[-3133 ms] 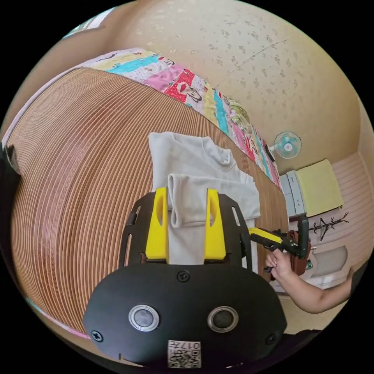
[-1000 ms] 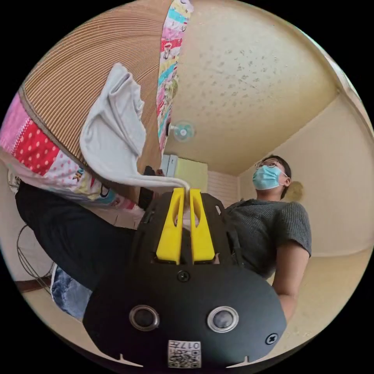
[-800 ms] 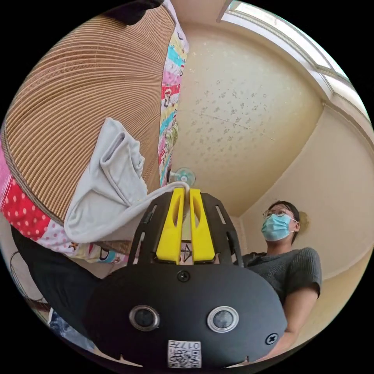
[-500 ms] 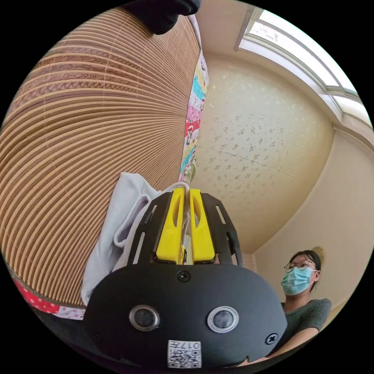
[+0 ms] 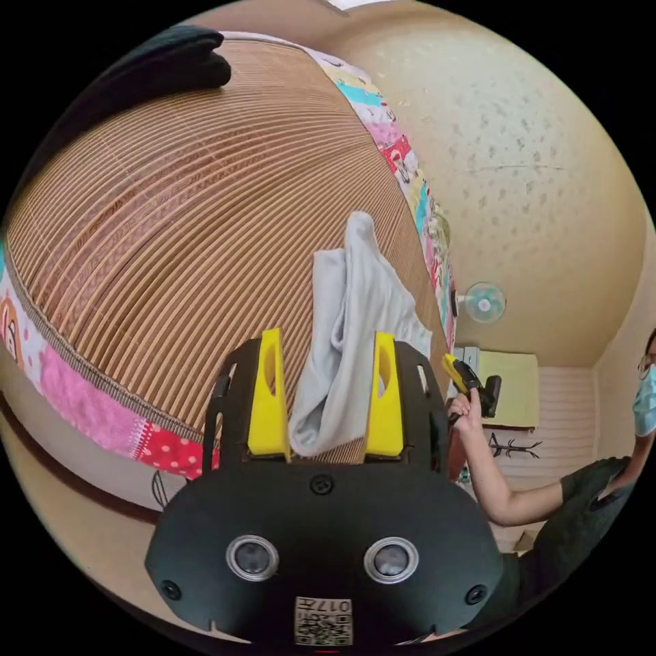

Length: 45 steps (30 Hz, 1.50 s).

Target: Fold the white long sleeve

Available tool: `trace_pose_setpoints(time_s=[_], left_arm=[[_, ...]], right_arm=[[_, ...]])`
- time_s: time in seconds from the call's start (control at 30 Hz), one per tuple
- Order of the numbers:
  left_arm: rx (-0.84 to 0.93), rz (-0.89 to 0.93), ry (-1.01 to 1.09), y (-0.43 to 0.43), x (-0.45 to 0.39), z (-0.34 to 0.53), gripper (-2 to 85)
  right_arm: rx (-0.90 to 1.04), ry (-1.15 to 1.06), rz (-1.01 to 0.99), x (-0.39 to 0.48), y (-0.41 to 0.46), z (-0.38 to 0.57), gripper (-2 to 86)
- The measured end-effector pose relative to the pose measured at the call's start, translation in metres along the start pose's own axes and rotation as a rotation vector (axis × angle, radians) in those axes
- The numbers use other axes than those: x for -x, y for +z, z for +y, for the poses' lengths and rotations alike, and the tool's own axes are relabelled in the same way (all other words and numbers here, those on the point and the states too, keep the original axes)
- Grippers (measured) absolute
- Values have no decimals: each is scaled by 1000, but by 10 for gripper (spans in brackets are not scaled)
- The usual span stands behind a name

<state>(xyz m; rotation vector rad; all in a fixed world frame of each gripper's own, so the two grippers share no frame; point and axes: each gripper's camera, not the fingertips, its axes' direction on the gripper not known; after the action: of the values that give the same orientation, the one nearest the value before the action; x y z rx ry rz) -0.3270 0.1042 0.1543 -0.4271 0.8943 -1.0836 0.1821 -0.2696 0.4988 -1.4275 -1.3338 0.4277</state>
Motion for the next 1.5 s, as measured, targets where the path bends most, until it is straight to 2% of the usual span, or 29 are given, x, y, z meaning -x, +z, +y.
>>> trace_pose_setpoints(time_s=[0.07,0.13,0.2,0.27,0.3,0.37,0.43,0.57,0.67,0.8,0.97,1.03,1.1,1.2,1.3,1.37,1.43,1.5], left_arm=[[64,-5,38,20,9,14,169],[104,2,56,36,19,23,157],[98,-16,33,46,37,28,139],[119,-35,19,52,48,28,110],[120,30,75,52,48,27,71],[110,91,145,46,41,26,50],[115,101,211,40,26,23,49],[124,2,480,44,-54,20,48],[151,-93,720,88,-131,29,48],[257,-14,965,178,-207,57,48],[421,38,1032,273,-224,99,73],[426,95,994,275,-213,107,111],[373,230,919,252,-185,106,122],[242,179,725,217,-124,87,120],[140,26,471,193,-51,57,169],[166,13,351,194,-11,38,204],[227,59,269,205,22,22,232],[266,128,191,218,53,1,246]], right_arm=[[69,-110,92,34,39,14,28],[139,-126,277,49,93,29,18],[227,-131,374,42,139,37,13],[235,-184,402,43,158,41,11],[266,-202,415,46,162,39,9],[272,-207,416,50,157,39,8],[170,-178,380,46,128,48,7],[64,-33,375,12,82,71,7],[43,90,344,-28,58,94,7],[77,217,239,-87,58,130,9],[23,253,127,-126,40,158,19],[3,380,199,-157,16,179,28],[-20,449,207,-181,-4,198,35],[-96,511,149,-215,-35,230,52],[-221,533,-29,-244,-58,253,88],[-276,484,-179,-257,-60,255,125],[-222,407,-374,-273,-39,239,176],[-127,368,-432,-282,-14,220,207]])
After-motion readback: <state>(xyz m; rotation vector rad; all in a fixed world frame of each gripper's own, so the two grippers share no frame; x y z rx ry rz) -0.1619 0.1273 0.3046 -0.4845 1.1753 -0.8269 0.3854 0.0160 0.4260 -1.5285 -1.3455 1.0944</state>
